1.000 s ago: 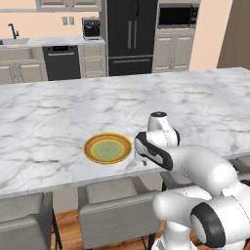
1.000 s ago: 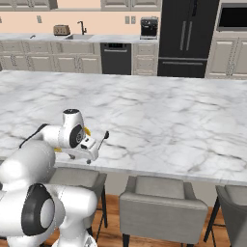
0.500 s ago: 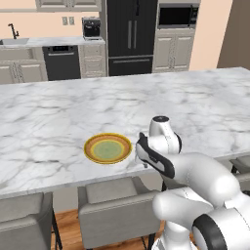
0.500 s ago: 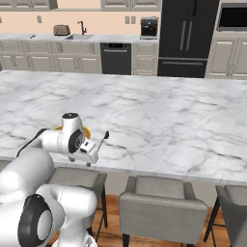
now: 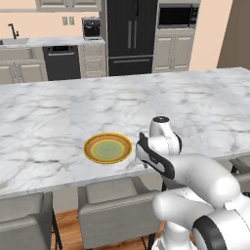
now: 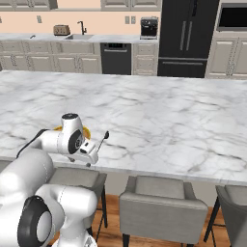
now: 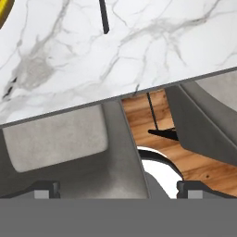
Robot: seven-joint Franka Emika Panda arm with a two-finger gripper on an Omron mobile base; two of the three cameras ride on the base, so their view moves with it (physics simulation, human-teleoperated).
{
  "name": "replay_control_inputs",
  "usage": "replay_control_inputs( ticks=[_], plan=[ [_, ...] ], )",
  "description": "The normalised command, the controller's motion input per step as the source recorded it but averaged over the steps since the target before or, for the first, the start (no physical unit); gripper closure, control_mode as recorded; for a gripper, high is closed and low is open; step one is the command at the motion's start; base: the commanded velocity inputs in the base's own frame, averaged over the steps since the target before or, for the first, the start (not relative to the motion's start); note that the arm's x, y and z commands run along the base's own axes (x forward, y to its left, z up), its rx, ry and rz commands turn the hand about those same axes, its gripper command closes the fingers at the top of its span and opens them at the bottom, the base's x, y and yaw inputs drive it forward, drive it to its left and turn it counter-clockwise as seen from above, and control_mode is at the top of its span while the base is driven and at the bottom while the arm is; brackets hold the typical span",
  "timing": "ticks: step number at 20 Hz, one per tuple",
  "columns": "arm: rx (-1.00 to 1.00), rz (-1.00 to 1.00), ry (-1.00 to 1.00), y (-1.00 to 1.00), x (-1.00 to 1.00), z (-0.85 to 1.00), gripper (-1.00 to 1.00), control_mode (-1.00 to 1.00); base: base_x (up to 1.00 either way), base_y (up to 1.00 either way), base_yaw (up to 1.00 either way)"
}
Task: Take the fork and place it on the left side of the plate. Then take the spoon and place it on the right side of the plate. Make sure they're directly next to the plate.
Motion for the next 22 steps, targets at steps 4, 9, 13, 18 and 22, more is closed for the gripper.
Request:
replay_control_inputs(
  ticks=[4,9,13,18,22],
  plan=[
    [0.0,0.0,0.0,0.0,0.0,0.0,-1.0,1.0,0.0,0.0,0.0],
    [0.0,0.0,0.0,0.0,0.0,0.0,-1.0,1.0,-0.04,0.0,0.0],
    [0.0,0.0,0.0,0.0,0.0,0.0,-1.0,1.0,-0.75,0.05,0.0],
    [0.0,0.0,0.0,0.0,0.0,0.0,-1.0,1.0,-0.45,0.44,0.01],
    [0.0,0.0,0.0,0.0,0.0,0.0,-1.0,1.0,-0.06,0.93,0.01]
  ],
)
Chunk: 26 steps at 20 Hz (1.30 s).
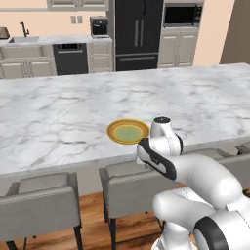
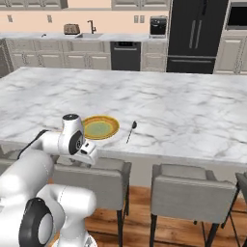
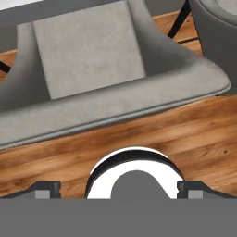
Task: Take the fork and place it on the left side of the plate. Then take the spoon and place it on the right side of the plate. Make sure they're directly next to the plate.
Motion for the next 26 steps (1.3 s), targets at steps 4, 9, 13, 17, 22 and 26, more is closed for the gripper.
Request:
replay_control_inputs(
  ticks=[4,9,13,17,22,26],
  plan=[
    [0.0,0.0,0.0,0.0,0.0,0.0,-1.0,1.0,-0.01,0.94,0.0],
    [0.0,0.0,0.0,0.0,0.0,0.0,-1.0,1.0,0.0,0.94,0.0],
    [0.0,0.0,0.0,0.0,0.0,0.0,-1.0,1.0,0.0,0.94,0.0],
    [0.0,0.0,0.0,0.0,0.0,0.0,-1.0,1.0,0.0,0.94,0.0],
    [0.0,0.0,0.0,0.0,0.0,0.0,-1.0,1.0,0.02,0.94,0.0],
    [0.0,0.0,0.0,0.0,0.0,0.0,-1.0,1.0,0.06,0.94,0.0]
  ],
)
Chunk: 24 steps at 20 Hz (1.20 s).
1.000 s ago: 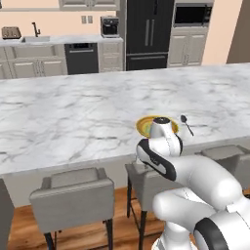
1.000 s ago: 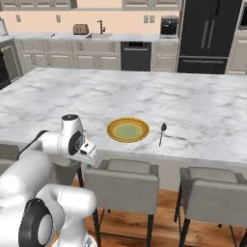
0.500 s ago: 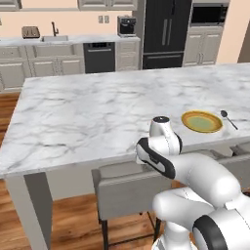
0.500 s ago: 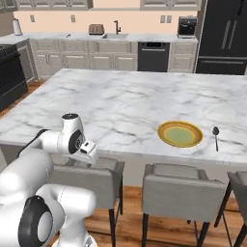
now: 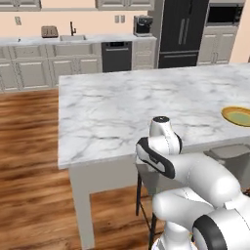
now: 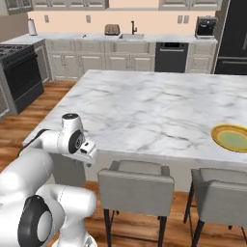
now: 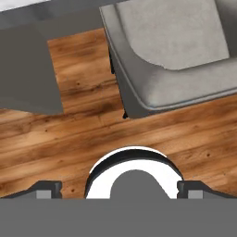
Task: Take the fork and place it on the left side of the plate. Then take the spoon and place it on the right side of the plate. Make sure they're directly next to the plate.
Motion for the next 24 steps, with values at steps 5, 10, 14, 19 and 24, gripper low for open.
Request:
replay_control_inputs(
  ticks=[5,10,14,19,24],
  plan=[
    [0.0,0.0,0.0,0.0,0.0,0.0,-1.0,1.0,0.17,0.93,0.0],
    [0.0,0.0,0.0,0.0,0.0,0.0,-1.0,1.0,0.3,0.88,0.0],
    [0.0,0.0,0.0,0.0,0.0,0.0,-1.0,1.0,0.43,0.8,0.0],
    [0.0,0.0,0.0,0.0,0.0,0.0,-1.0,1.0,0.59,0.67,0.0],
    [0.0,0.0,0.0,0.0,0.0,0.0,-1.0,1.0,0.59,0.69,0.0]
  ],
)
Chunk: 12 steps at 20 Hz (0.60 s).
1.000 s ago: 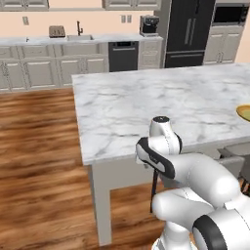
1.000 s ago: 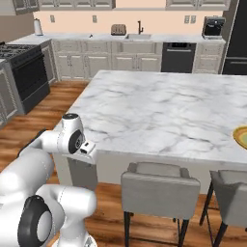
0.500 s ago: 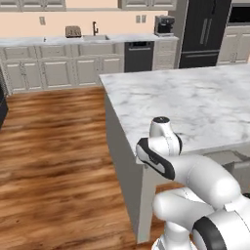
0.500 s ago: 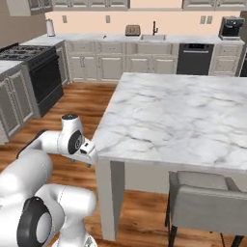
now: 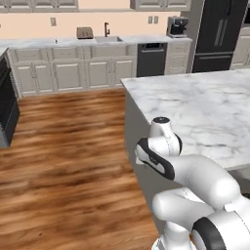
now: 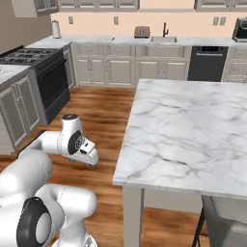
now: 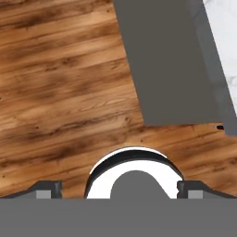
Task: Take the fork and place it on the left side of the plate. Then take the spoon and place it on the right side of the plate. Make sure they're directly next to the plate.
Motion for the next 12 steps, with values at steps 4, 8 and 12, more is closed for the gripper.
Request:
replay_control_inputs(
  ticks=[4,8,12],
  plan=[
    [0.0,0.0,0.0,0.0,0.0,0.0,-1.0,1.0,0.58,0.71,0.0],
    [0.0,0.0,0.0,0.0,0.0,0.0,-1.0,1.0,0.6,0.69,0.0],
    [0.0,0.0,0.0,0.0,0.0,0.0,-1.0,1.0,0.77,0.48,-0.02]
  ],
)
